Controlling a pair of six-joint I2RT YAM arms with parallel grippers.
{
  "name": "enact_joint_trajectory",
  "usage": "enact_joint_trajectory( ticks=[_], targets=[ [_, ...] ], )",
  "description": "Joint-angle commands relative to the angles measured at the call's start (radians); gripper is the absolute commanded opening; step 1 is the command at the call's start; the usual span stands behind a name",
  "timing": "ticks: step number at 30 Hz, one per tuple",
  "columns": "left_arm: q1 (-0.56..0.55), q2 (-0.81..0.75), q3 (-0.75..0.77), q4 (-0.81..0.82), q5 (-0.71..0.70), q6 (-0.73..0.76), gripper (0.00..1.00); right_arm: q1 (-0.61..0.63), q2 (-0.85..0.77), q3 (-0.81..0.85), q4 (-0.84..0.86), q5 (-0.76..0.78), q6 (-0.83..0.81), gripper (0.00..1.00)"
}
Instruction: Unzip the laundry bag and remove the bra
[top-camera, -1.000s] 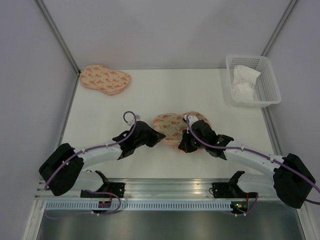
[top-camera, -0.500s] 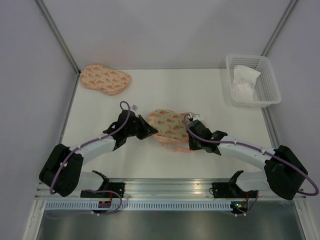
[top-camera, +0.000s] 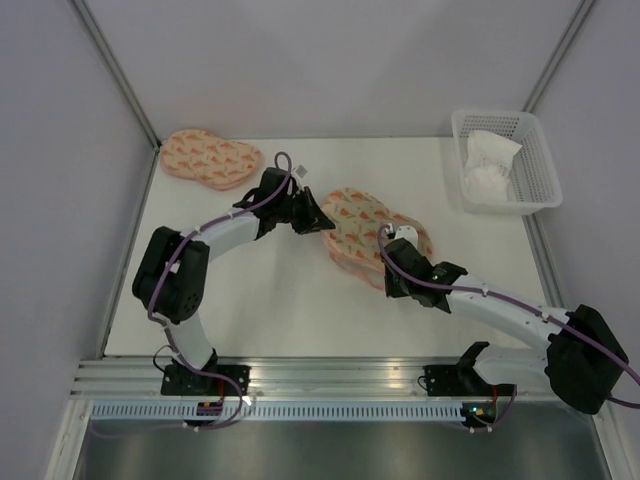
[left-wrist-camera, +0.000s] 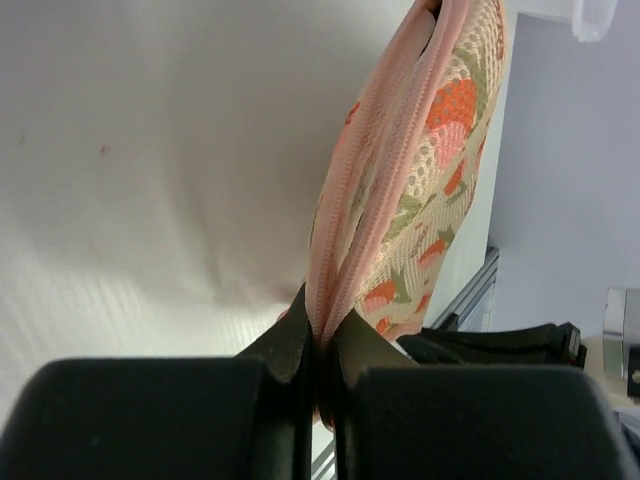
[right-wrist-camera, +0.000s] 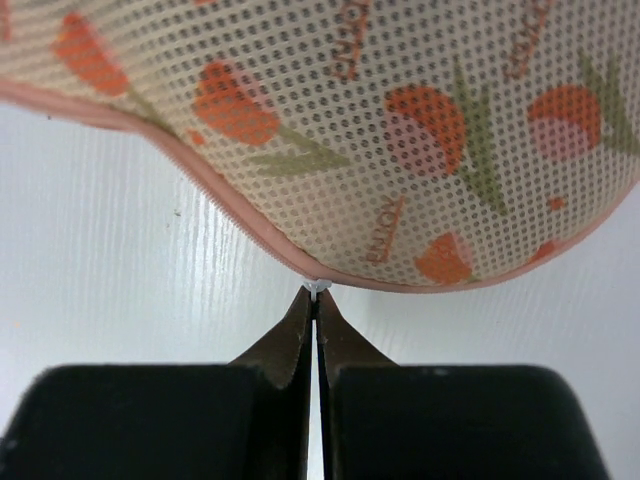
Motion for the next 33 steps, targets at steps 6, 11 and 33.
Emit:
enact_joint_trajectory(
  ticks=[6, 11, 33],
  targets=[
    [0.017, 0.086, 0.205, -0.042, -0.079, 0.014, 0.71, -0.001, -0.049, 0.013, 0.033, -0.104, -0.005, 0.00],
    [-0.003, -0.086, 0.009, -0.124, -0.285, -0.052, 0.96, -0.001, -0.022, 0.016, 0.093, -0.166, -0.015, 0.00],
    [-0.304, -0.080, -0.211, 0.215, -0.263, -0.514, 0.99, 0.001, -0.013, -0.044, 0.349, -0.539, -0.067, 0.00]
  ],
)
